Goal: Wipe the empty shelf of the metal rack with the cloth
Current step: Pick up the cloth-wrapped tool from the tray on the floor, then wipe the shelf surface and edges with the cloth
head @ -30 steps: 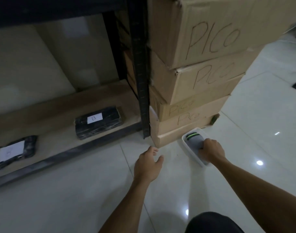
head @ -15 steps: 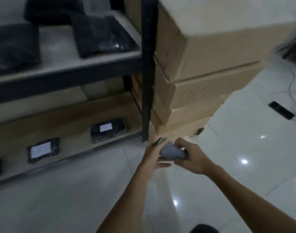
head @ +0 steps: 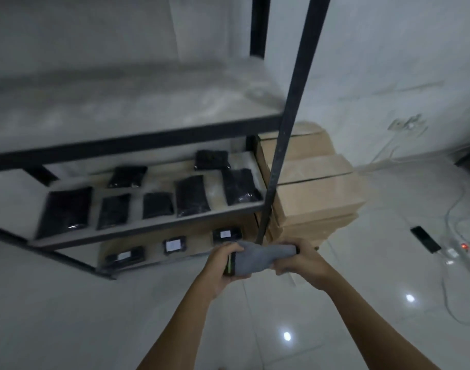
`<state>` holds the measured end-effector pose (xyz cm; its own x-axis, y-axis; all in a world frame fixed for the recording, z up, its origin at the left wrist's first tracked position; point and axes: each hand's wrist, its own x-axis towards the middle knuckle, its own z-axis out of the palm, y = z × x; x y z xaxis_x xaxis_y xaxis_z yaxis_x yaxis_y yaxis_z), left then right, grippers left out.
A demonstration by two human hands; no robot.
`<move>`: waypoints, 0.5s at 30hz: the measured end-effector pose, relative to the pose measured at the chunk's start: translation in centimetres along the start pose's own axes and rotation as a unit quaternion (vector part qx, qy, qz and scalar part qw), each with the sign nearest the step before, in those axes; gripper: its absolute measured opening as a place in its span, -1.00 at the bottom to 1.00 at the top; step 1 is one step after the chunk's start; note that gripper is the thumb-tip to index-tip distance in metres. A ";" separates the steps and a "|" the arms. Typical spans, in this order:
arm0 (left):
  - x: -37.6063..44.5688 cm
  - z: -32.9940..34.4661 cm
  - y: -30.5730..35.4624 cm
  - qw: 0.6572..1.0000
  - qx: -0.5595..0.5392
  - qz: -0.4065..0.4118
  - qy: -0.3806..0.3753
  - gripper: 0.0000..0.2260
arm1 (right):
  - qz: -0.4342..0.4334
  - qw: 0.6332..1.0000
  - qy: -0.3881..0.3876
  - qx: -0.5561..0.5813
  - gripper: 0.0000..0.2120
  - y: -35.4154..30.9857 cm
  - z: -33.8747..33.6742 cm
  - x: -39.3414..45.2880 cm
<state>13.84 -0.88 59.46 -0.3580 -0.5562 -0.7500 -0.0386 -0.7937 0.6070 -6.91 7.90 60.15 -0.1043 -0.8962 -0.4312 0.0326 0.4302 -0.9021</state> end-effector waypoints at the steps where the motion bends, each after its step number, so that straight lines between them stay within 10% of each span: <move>1: -2.5 -0.3 1.1 1.000 -0.018 0.002 -0.002 -0.85 | -0.010 0.999 0.003 0.039 -0.55 -2.2 1.0 -1.0; 9: -14.9 -2.7 7.0 0.992 -0.052 0.051 -0.102 -0.82 | -0.063 0.968 -0.033 0.241 -0.68 -13.0 8.5 -4.3; 15: -16.6 -4.2 9.9 0.980 -0.016 0.107 -0.168 -0.53 | -0.062 0.984 -0.056 0.158 -0.66 -18.2 12.5 -4.1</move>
<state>23.38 -0.51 76.83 -0.6413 -0.6033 -0.4742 0.0984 -0.6775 0.7289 5.33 2.36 78.17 -0.0180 -0.9535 -0.3010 0.3365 0.2777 -0.8998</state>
